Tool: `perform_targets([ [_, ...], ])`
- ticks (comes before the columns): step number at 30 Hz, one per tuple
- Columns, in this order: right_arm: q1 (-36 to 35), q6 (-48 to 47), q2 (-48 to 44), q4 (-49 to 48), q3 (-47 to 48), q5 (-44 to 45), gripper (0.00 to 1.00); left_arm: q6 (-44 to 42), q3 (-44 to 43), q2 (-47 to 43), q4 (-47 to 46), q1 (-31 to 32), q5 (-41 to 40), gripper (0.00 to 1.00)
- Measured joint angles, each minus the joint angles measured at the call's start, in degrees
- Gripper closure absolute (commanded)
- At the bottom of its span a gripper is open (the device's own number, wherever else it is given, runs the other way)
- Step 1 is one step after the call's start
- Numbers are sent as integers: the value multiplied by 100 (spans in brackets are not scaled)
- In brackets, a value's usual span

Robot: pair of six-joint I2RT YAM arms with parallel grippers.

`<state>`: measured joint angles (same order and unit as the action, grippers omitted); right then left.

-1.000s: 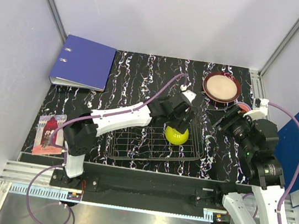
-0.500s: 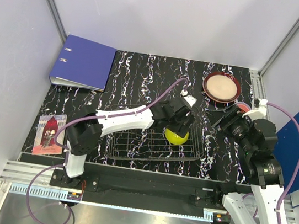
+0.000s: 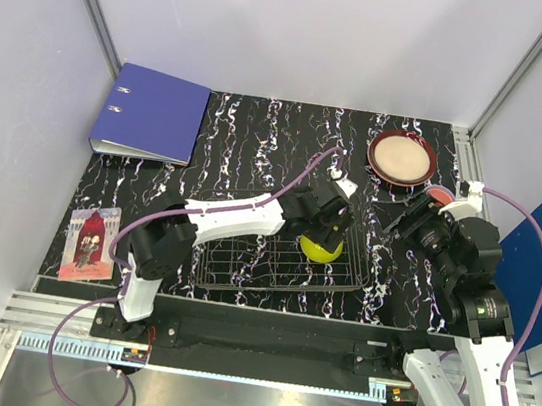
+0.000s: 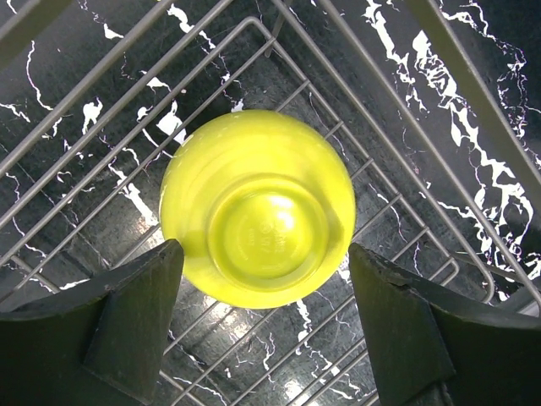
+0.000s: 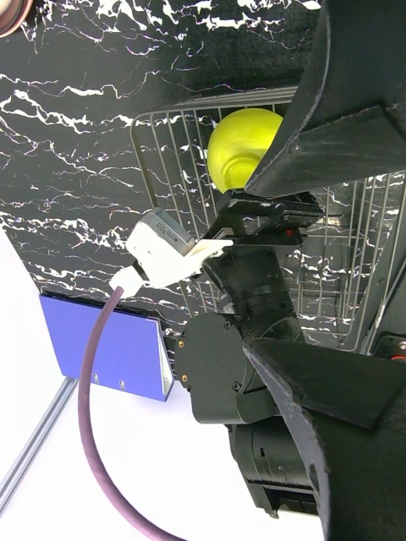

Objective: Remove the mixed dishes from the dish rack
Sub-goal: Pick up the bowl from the dish rack.

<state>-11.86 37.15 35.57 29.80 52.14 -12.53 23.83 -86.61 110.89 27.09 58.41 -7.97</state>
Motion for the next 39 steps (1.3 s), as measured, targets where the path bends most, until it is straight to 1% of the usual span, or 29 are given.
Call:
perform_targets([
  [5, 0, 0, 0, 2, -11, -2, 25, -2, 0, 31, -26, 0, 2, 20],
  [12, 0, 0, 0, 2, -37, -2, 25, -7, 0, 31, -26, 0, -2, 15],
  [24, 0, 0, -4, 2, -48, -2, 24, -24, -122, 83, -26, 0, 0, 14],
  [27, 0, 0, -7, 2, -61, -2, 25, -39, -227, 118, -22, 0, 0, 14],
  [32, 0, 0, -7, 2, -85, -2, 24, -57, -367, 184, -33, 0, 4, 18],
  [39, 0, -2, -17, 2, -85, 0, 25, -94, -369, 249, -33, -2, 28, 21],
])
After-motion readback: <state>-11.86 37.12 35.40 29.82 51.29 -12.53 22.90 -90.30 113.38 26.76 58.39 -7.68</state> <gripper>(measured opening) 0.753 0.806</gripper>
